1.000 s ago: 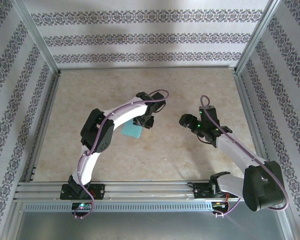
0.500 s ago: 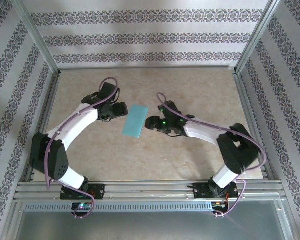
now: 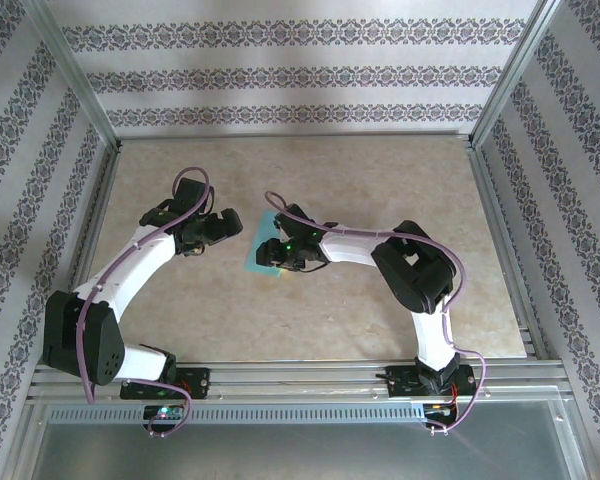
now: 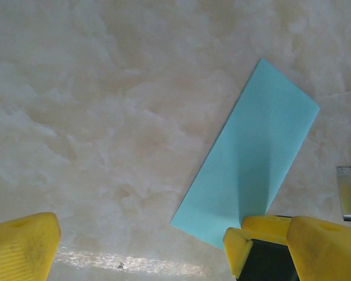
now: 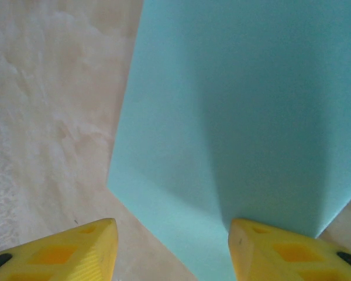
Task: Fold a paper plane with a square sheet of paper (pick it up from the middle)
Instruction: Move the paper to the center of the table.
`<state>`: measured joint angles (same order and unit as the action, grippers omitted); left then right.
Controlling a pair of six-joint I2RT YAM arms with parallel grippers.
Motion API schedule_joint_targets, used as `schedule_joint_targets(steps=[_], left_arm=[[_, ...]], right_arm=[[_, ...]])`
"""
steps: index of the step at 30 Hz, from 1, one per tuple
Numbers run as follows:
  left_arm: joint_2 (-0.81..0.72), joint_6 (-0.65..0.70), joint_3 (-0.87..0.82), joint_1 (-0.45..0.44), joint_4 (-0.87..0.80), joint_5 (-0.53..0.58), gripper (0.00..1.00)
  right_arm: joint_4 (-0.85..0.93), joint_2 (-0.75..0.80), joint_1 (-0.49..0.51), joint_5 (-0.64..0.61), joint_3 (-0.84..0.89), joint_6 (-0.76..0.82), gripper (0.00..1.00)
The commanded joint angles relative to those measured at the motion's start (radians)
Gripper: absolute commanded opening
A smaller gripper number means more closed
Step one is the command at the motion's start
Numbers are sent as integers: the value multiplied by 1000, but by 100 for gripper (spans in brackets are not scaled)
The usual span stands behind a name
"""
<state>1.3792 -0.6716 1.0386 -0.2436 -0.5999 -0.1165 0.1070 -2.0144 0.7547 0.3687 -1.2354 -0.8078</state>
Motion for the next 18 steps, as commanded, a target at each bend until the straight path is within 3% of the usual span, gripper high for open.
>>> schedule_joint_targets(steps=[1,6,11,14,18], left_arm=[[-1,6,2,15,32,-32,100],[23,25,5,17,55,-96,100],[51,27,0,17,93,-184,100],[68,7,-10,16,129,-246,100],[86,-43,-53,16,232,-361,100]], right_arm=[[112,14,-19,1,36,75,56],[169,83,-129,135,183,304,56],[341,156,-196,159,215,513,57],[355,242,-199,192,184,477,60],[280,344,-206,68,176,296,65]])
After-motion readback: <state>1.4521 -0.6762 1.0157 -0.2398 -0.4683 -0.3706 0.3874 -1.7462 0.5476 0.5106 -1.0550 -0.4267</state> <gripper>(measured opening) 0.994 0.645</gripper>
